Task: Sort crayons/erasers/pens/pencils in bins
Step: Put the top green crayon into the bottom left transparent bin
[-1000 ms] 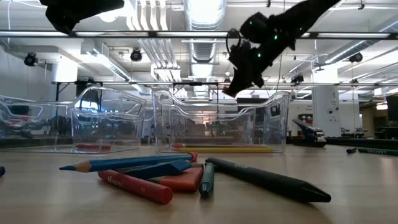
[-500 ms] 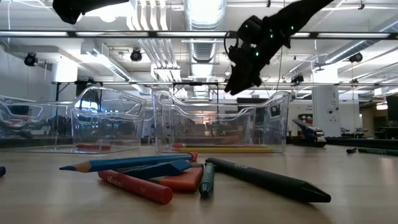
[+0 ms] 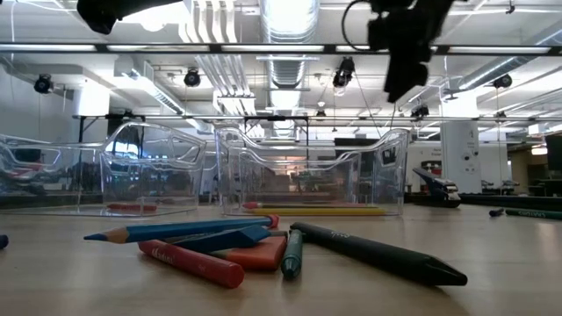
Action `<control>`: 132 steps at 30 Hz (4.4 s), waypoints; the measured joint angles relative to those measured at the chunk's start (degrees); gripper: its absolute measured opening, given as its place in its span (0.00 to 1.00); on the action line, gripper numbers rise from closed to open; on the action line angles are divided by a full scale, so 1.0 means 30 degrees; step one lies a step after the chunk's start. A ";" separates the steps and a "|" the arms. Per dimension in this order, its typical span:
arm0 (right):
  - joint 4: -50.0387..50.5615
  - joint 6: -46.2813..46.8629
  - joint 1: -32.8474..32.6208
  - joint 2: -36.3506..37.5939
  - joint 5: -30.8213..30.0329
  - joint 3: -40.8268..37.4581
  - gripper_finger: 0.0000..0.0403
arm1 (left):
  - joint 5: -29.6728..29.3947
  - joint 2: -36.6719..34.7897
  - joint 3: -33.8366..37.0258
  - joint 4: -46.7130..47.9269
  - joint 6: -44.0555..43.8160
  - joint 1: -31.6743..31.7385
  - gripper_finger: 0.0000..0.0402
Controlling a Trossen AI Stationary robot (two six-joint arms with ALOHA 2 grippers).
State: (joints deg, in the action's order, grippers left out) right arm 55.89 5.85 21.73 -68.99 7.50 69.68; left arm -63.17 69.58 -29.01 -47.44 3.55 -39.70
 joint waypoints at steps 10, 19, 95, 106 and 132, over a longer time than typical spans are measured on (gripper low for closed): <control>-0.0002 0.5840 -0.3517 0.5465 -0.2572 -0.6291 0.55 | 0.0122 0.0000 0.0005 0.0000 -0.0022 0.0000 0.48; 0.0495 0.9561 -0.5162 0.6455 -0.2506 -1.0028 0.55 | 0.0159 0.0003 0.0005 0.0000 -0.0080 0.0000 0.48; -0.2552 1.6486 -1.2643 0.4032 -0.0375 -1.3655 0.04 | 0.0053 0.0233 0.0034 0.0007 -0.0117 0.0108 0.48; -0.6945 1.5264 -1.3810 0.5274 -0.1355 -1.2393 0.03 | 0.0057 0.0233 0.0041 0.0000 -0.0117 0.0095 0.48; -1.5177 0.5171 -1.2440 -0.1608 -0.1217 -0.4790 0.03 | 0.6455 0.1822 -0.0102 0.0047 -0.6609 0.3036 0.48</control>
State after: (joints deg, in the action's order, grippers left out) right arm 10.35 21.36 -15.59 -73.81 3.85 55.31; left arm -43.81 75.05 -29.31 -47.30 -16.28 -30.59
